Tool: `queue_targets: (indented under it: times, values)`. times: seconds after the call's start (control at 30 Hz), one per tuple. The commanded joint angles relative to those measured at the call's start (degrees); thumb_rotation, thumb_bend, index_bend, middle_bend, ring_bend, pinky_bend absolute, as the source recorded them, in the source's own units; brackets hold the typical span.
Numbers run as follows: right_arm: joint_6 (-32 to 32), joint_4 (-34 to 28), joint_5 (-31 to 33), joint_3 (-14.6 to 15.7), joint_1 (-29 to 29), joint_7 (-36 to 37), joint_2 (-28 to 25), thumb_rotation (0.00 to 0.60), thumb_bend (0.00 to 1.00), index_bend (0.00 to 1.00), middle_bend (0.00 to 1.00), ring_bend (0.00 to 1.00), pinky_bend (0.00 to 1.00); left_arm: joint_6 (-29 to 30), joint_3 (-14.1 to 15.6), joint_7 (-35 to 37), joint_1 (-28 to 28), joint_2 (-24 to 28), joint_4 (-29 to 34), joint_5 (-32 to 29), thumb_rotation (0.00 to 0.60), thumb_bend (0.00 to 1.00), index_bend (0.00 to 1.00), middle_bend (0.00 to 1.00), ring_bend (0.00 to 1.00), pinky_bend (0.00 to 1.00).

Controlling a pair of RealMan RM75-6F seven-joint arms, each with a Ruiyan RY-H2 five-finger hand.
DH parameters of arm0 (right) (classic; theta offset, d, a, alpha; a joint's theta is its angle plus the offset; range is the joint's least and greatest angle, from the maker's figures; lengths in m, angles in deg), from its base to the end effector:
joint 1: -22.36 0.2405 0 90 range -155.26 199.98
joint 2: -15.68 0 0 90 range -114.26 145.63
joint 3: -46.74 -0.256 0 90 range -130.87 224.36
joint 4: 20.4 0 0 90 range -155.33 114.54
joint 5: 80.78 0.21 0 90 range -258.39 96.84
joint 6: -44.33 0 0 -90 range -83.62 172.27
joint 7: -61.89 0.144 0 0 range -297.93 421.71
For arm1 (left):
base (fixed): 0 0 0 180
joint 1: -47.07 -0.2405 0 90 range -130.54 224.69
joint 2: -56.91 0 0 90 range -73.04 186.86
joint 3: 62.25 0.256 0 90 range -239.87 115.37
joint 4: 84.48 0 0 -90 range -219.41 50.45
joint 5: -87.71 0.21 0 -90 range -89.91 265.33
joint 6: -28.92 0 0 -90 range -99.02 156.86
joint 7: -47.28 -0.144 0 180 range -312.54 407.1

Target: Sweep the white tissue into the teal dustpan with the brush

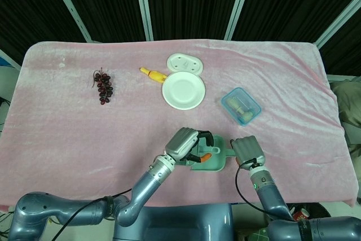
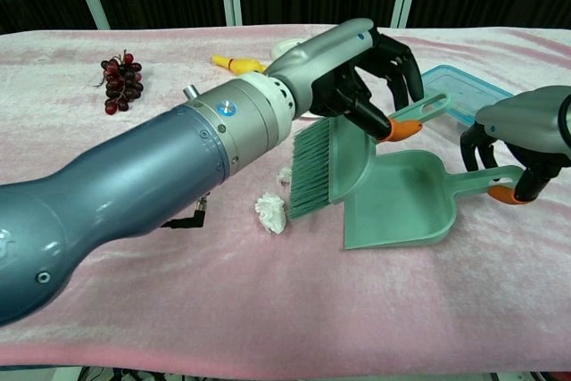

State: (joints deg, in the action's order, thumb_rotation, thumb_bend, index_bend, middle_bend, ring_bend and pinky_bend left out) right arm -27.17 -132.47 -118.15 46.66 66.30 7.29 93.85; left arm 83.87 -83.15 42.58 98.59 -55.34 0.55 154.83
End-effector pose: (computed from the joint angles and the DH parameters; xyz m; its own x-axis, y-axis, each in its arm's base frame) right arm -0.1668 -0.2764 0.0222 0.7032 -0.3757 0.6036 -0.7048 -0.2569 0.6612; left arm 0.0256 0.2958 -0.0962 -0.0940 0.4845 0.8697 0.8306 -0.4435 0.3368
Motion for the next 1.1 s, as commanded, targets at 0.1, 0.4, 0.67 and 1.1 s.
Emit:
queue_targets:
  times: [0.1, 0.4, 0.67, 1.1]
  values:
    - [0.0, 0.1, -0.2, 0.3, 0.0, -0.1, 0.1, 0.600, 0.43, 0.69, 0.66, 0.68, 0.76, 0.7, 1.5, 0.0, -2.3, 4.4, 3.1, -0.1, 0.600, 0.39, 0.61, 0.66, 0.91, 1.00]
    - [-0.4, 0.6, -1.3, 0.6, 0.0, -0.6, 1.9, 0.600, 0.43, 0.69, 0.66, 0.68, 0.76, 0.2, 4.5, 1.9, -5.4, 10.6, 4.8, -0.1, 0.600, 0.39, 0.61, 0.66, 0.91, 1.00]
    - [-1.1, 1.5, -1.2, -0.4, 1.0, -2.4, 5.0, 0.600, 0.43, 0.69, 0.66, 0.68, 0.76, -0.7, 6.5, 4.2, -6.4, 11.8, 2.7, 0.3, 0.600, 0.39, 0.61, 0.66, 0.91, 1.00]
    - [-1.5, 3.7, 1.5, -1.6, 2.5, -4.9, 8.3, 0.600, 0.43, 0.69, 0.66, 0.68, 0.76, -4.1, 5.8, 7.1, -3.7, 6.6, -5.2, -0.4, 0.600, 0.39, 0.61, 0.66, 0.91, 1.00]
